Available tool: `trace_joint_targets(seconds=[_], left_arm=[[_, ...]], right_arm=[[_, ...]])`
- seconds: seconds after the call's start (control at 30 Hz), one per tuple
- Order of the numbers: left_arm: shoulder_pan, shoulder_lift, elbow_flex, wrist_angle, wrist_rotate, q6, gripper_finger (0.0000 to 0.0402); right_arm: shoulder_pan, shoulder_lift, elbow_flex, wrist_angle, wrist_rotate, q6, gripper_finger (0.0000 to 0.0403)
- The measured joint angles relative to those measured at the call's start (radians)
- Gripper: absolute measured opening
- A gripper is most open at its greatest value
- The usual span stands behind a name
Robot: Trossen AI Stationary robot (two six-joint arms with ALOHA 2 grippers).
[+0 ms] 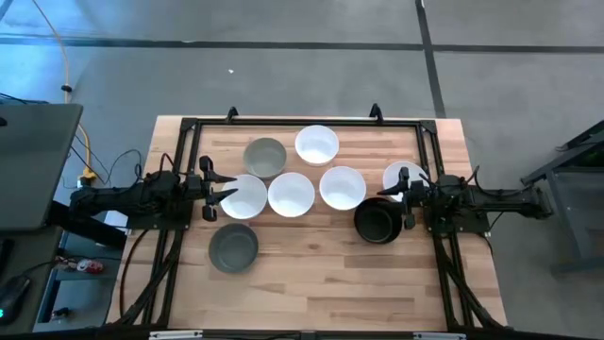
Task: Nest bowls inside each other
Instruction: Stack the white bowl on top of the white bowl
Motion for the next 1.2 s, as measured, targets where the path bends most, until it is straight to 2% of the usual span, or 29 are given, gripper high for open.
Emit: trace_joint_targets(seconds=[0.63,0.83,1.2], left_arm=[[0.0,0.0,0.0,0.022,0.0,-0.005,0.0129],[0.0,0.0,0.0,0.042,0.076,-0.094,0.0129],[0.0,0.0,0.0,0.043,0.079,-0.097,0.0129]], right_arm=[[0.0,0.0,0.0,0.0,0.0,0.0,0.0125],[0.0,0.0,0.0,0.0,0.0,0.0,0.0125],[0.0,0.0,0.0,0.0,0.0,0.0,0.0125]])
